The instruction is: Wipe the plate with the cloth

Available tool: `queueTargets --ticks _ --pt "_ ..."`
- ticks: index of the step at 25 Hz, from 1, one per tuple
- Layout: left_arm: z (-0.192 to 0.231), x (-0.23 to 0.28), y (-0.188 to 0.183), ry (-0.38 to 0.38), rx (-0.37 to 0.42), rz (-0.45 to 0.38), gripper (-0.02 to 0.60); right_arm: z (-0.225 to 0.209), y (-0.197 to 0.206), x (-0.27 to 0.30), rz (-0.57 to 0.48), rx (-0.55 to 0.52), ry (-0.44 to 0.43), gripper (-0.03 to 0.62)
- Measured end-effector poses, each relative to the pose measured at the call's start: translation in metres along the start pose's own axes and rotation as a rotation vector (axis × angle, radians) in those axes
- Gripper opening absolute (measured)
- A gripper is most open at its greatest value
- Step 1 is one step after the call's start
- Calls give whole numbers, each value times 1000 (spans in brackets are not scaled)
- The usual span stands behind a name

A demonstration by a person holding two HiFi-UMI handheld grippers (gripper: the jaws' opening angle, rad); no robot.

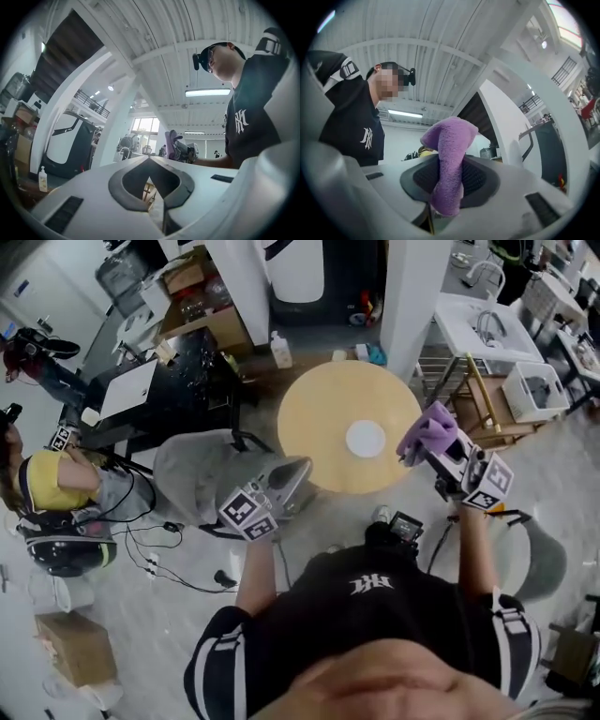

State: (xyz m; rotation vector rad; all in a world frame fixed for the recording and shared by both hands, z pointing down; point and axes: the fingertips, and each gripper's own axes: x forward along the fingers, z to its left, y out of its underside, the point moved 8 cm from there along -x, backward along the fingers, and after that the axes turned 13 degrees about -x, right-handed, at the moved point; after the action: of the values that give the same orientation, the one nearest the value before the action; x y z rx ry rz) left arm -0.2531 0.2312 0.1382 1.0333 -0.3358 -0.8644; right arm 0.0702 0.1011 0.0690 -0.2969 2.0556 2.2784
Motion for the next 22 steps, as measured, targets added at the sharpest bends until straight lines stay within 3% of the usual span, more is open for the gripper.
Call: queueTargets --ticks 5,13,19,22 --pt "-24 -18 7 -25 2 16 8 53 -2 -9 135 -34 -47 106" --pt "-107 -5 13 -28 109 39 8 102 -33 -63 71 -69 -16 114" --pt "-176 7 74 -96 63 100 8 159 -38 -174 159 -73 77 114" --pt "-209 5 113 -119 33 160 8 196 -21 -229 104 -3 137 142"
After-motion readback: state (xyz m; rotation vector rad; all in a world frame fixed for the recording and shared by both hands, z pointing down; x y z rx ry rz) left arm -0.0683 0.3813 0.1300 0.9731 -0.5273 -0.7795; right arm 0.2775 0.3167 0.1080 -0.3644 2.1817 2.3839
